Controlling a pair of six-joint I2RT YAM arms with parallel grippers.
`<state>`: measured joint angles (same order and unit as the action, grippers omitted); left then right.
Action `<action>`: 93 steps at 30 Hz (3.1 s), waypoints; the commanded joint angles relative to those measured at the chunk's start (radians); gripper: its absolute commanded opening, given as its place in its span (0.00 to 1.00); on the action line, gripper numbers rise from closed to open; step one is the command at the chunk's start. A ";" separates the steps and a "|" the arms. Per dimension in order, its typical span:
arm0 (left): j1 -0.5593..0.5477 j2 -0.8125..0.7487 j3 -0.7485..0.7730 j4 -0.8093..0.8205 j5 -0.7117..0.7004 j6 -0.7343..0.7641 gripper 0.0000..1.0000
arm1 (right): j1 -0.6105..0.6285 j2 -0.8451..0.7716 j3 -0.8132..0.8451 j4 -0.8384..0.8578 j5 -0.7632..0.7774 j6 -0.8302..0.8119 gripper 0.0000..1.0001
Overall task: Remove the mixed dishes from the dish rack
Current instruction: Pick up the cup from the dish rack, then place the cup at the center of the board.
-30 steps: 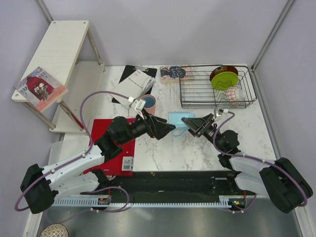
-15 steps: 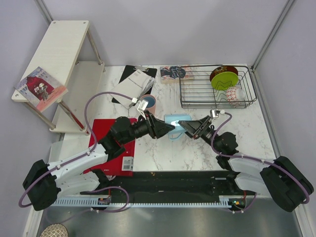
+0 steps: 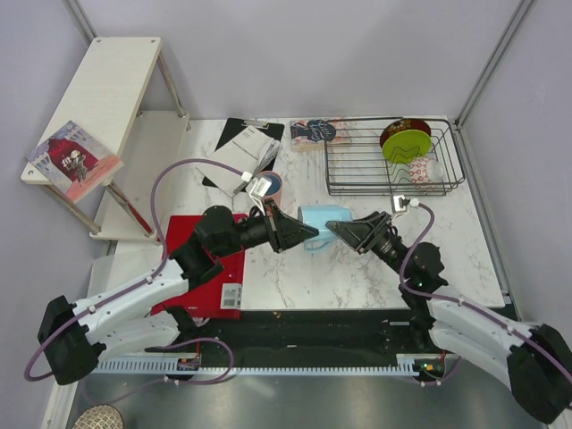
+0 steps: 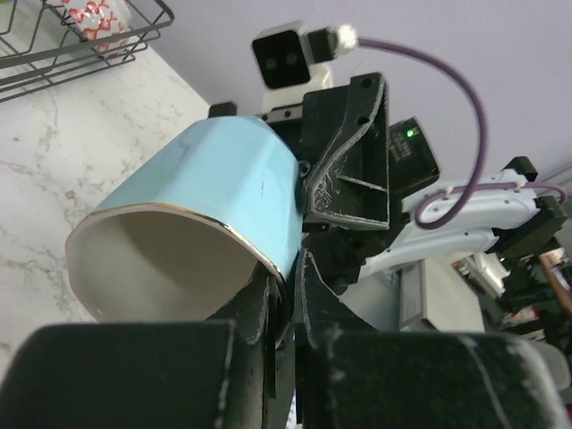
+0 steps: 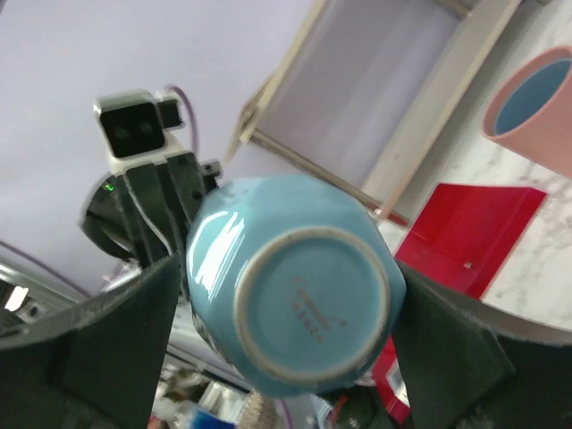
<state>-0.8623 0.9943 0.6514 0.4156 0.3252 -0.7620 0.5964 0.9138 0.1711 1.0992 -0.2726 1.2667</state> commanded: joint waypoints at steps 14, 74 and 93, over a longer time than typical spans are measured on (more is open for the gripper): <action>0.011 0.093 0.609 -1.047 -0.428 0.460 0.02 | -0.004 -0.316 0.376 -1.320 0.636 -0.566 0.98; 0.111 0.794 0.809 -1.319 -0.472 0.604 0.02 | -0.003 -0.342 0.281 -1.366 0.582 -0.567 0.98; 0.118 0.724 0.807 -1.342 -0.532 0.587 0.56 | -0.003 -0.319 0.294 -1.368 0.581 -0.581 0.98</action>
<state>-0.7475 1.7760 1.4334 -0.9127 -0.1791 -0.1757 0.5953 0.5892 0.4507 -0.2787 0.3115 0.7040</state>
